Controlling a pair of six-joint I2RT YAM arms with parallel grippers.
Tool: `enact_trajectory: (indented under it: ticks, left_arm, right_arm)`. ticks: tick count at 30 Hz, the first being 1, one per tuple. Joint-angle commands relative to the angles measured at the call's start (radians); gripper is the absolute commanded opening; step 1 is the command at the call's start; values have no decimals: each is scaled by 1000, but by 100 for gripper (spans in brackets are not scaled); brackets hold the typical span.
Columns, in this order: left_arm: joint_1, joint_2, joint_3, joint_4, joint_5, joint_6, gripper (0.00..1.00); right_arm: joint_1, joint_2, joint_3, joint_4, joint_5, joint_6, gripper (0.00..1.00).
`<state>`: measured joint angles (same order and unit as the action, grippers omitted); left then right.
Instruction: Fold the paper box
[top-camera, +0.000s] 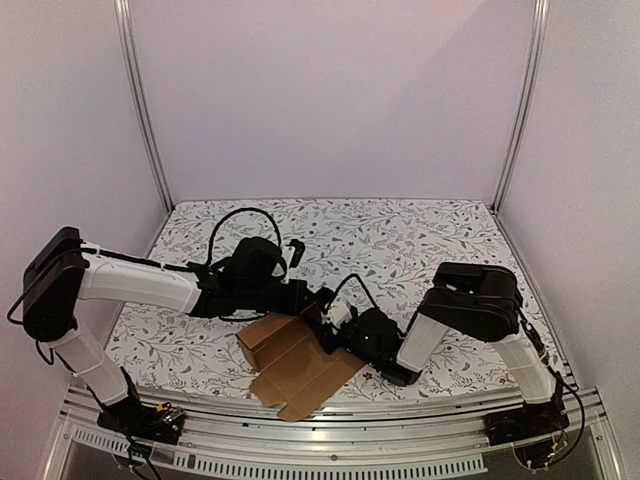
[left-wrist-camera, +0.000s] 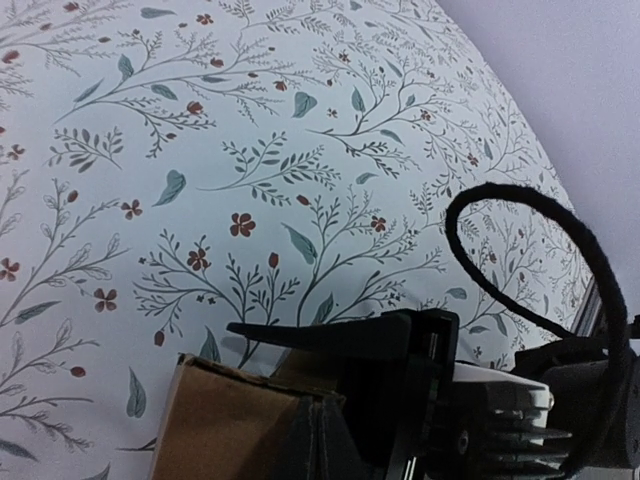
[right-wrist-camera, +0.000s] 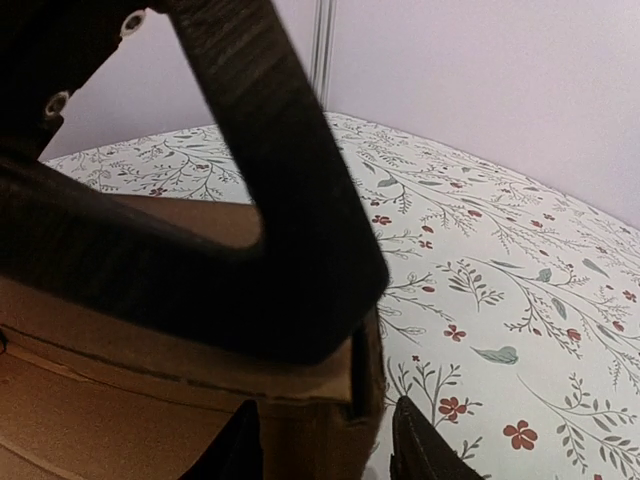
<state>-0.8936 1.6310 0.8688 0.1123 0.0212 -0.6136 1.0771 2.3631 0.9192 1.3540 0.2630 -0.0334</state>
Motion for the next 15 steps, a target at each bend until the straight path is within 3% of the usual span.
enact_trajectory:
  ticks: [1,11,15]
  left_arm:
    - [7,18,13,-39,-13,4,0]
    - [7,27,12,-30,-17,4,0]
    - [7,22,12,-33,-18,9,0]
  right_arm:
    - [-3,-73,-73,50,-25,9,48]
    - [-2,-262,-299,50,-33,29,62]
    - [-5,-364,-389,-5,-44,109,66]
